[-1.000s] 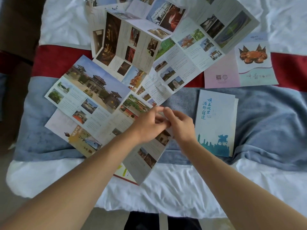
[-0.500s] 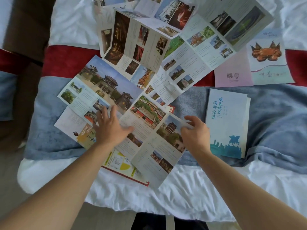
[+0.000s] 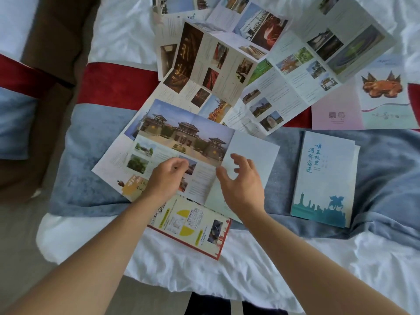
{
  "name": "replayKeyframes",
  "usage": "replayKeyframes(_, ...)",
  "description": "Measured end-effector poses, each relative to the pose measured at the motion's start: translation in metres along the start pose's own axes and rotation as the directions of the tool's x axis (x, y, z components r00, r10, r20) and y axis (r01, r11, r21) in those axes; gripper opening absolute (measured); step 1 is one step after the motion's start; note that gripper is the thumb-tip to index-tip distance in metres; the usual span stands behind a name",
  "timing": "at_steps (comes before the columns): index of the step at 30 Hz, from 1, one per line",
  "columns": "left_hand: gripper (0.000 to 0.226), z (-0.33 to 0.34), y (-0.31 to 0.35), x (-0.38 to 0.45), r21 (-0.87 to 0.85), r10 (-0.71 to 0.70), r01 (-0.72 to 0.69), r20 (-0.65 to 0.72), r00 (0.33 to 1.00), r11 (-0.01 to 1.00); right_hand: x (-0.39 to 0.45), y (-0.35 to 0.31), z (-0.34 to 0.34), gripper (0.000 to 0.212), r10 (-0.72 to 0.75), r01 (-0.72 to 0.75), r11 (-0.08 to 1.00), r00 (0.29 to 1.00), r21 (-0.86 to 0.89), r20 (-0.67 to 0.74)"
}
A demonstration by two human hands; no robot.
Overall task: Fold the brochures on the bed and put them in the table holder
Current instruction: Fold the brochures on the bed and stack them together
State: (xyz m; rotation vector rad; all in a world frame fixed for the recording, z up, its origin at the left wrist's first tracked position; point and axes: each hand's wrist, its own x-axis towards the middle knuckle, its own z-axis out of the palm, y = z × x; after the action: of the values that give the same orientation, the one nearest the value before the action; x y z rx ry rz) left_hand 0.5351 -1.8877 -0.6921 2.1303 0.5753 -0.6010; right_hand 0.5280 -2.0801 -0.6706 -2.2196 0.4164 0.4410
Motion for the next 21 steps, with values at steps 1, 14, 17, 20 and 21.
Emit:
replayKeyframes(1, 0.025, -0.002, -0.001, 0.001, -0.008, 0.008, -0.007, 0.02, 1.0, 1.0, 0.001, 0.004, 0.004, 0.057, 0.006, -0.005, 0.999, 1.0, -0.032, 0.02)
replayKeyframes(14, 0.106, 0.015, -0.024, 0.006, 0.552, 0.118, -0.074, -0.046, 0.992, 0.83, -0.002, 0.023, 0.029, 0.067, -0.016, -0.001, 0.941, 0.999, -0.338, -0.045)
replayKeyframes(17, 0.106, 0.024, -0.022, 0.002, 0.541, 0.12, -0.081, -0.036, 0.992, 0.837, -0.002, 0.021, 0.029, 0.073, 0.005, -0.031, 0.957, 0.996, -0.287, -0.091)
replayKeyframes(20, 0.101, 0.032, -0.021, -0.002, 0.593, 0.144, -0.121, 0.008, 0.99, 0.796, 0.001, 0.021, 0.027, 0.076, 0.029, -0.051, 0.961, 0.996, -0.272, -0.086)
replayKeyframes(21, 0.098, 0.034, -0.021, -0.004, 0.612, 0.17, -0.143, 0.013, 0.985, 0.778, 0.002, 0.021, 0.026, 0.075, 0.031, -0.053, 0.959, 0.996, -0.279, -0.082)
